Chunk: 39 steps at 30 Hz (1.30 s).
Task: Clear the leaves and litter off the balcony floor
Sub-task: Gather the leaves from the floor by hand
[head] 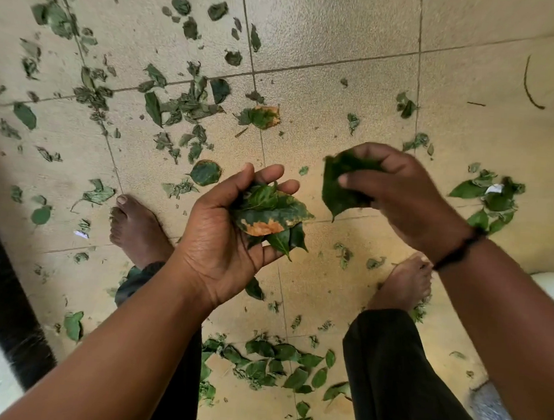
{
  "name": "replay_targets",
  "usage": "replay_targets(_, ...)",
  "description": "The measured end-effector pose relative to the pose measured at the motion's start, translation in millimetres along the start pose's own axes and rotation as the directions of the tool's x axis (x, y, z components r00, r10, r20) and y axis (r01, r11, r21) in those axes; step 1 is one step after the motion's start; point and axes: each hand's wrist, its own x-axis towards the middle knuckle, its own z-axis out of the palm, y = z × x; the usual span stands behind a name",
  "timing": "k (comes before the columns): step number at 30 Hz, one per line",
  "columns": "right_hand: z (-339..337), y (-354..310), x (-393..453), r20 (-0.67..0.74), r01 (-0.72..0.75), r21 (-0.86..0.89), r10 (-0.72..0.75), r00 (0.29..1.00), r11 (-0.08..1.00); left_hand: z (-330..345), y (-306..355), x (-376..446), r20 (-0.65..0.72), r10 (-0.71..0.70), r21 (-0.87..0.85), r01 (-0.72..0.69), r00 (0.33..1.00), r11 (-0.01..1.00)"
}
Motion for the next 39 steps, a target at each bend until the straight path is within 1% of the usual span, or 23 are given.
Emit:
replay_targets(2,10.0,-28.2,-20.9,0.048,0.010,0.226,-0.021,0.999,0.974,-0.5,-1.7,1.3,-0.012,0.019,0.000,-0.019,1.000,1.000)
replay_targets(4,24.9,-43.7,-37.1,0.107,0.015,0.249,-0.043,0.993,0.968,-0.4,-5.8,2.6,-0.016,0.029,0.004,-0.029,0.999,1.000)
replay_targets(5,34.6,-44.3,-42.5,0.115,0.010,0.152,-0.028,0.993,0.988,0.6,-8.5,2.9,-0.012,0.031,0.002,-0.031,0.999,1.000)
replay_targets(7,54.7,-36.4,-50.2,0.064,0.025,-0.234,-0.011,0.998,0.972,2.4,-14.0,2.6,0.017,0.028,-0.014,-0.028,0.999,1.000)
replay_targets(9,76.6,-25.4,-57.8,-0.001,0.099,-0.602,-0.125,0.992,0.792,4.5,-17.8,1.3,0.065,0.003,-0.057,0.001,0.998,0.998)
replay_targets(11,92.8,-17.4,-67.9,-0.065,0.132,-0.773,-0.284,0.957,0.621,8.4,-20.9,-0.7,0.080,-0.009,-0.084,0.016,0.997,0.996)
replay_targets(13,97.3,-12.3,-75.9,-0.138,0.108,-0.835,-0.396,0.908,0.540,11.0,-24.3,-0.3,0.106,-0.003,-0.113,0.015,0.994,0.993)
replay_targets(15,87.7,-10.4,-85.8,-0.159,0.101,-0.831,-0.408,0.899,0.547,13.8,-29.4,-0.7,0.141,-0.002,-0.136,0.021,0.990,0.990)
replay_targets(16,78.8,-10.9,-91.1,-0.154,0.115,-0.809,-0.397,0.905,0.576,13.5,-32.7,1.3,0.152,-0.018,-0.149,0.041,0.988,0.988)
replay_targets(18,57.3,-8.5,-98.7,-0.131,0.156,-0.732,-0.362,0.923,0.664,16.7,-40.4,5.0,0.257,-0.091,-0.134,0.128,0.962,0.983)
replay_targets(20,33.8,-2.9,-104.1,-0.090,0.189,-0.685,-0.340,0.936,0.704,19.6,-56.4,13.2,0.216,-0.024,-0.061,0.038,0.976,0.997)
replay_targets(22,12.6,5.3,-109.4,-0.066,0.199,-0.665,-0.322,0.944,0.719,36.5,-71.4,19.4,0.207,-0.017,0.005,0.016,0.978,1.000)
replay_targets(24,-7.0,12.6,-115.6,-0.076,0.183,-0.619,-0.291,0.954,0.764,52.2,-86.1,37.7,0.269,-0.159,-0.080,0.186,0.950,0.979)
replay_targets(25,-18.1,14.0,-119.4,-0.092,0.178,-0.589,-0.284,0.954,0.788,64.6,-93.3,43.4,0.263,-0.123,-0.097,0.153,0.957,0.983)
replay_targets(27,-47.0,22.1,-119.3,-0.203,0.212,-0.471,-0.339,0.919,0.856,89.8,-108.1,61.4,0.295,-0.102,-0.032,0.116,0.950,0.993)
replay_targets(29,-85.7,38.5,-108.1,-0.471,0.265,-0.268,-0.366,0.802,0.926,114.8,-121.5,79.2,0.243,-0.140,0.055,0.130,0.960,0.990)
replay_targets(30,-110.5,51.6,-99.2,-0.622,0.254,-0.162,-0.299,0.724,0.953,127.0,-127.8,87.1,0.258,-0.164,0.092,0.145,0.952,0.985)
replay_targets(32,-166.1,85.7,-79.0,-0.792,0.106,-0.019,-0.080,0.605,0.994,149.6,-138.4,101.2,0.334,-0.211,0.142,0.172,0.919,0.975)
replay_targets(33,-192.5,105.3,-69.7,-0.811,-0.046,-0.023,0.009,0.586,0.999,158.9,-141.4,106.3,0.367,-0.228,0.153,0.183,0.902,0.971)
replay_targets(34,-218.5,126.8,-62.2,-0.804,-0.226,-0.071,0.079,0.589,0.971,167.0,-144.6,112.3,0.381,-0.240,0.168,0.188,0.893,0.968)
replay_targets(36,-260.4,165.2,-51.6,-0.762,-0.525,-0.245,0.173,0.624,0.815,176.6,-149.0,124.3,0.394,-0.273,0.211,0.203,0.878,0.956)
replay_targets(37,-275.6,178.4,-47.1,-0.740,-0.599,-0.333,0.192,0.645,0.729,178.5,-150.3,130.8,0.394,-0.294,0.222,0.220,0.871,0.950)
replay_targets(39,-294.8,191.8,-36.1,-0.704,-0.643,-0.467,0.183,0.686,0.607,179.7,-150.0,139.7,0.399,-0.332,0.219,0.263,0.855,0.940)
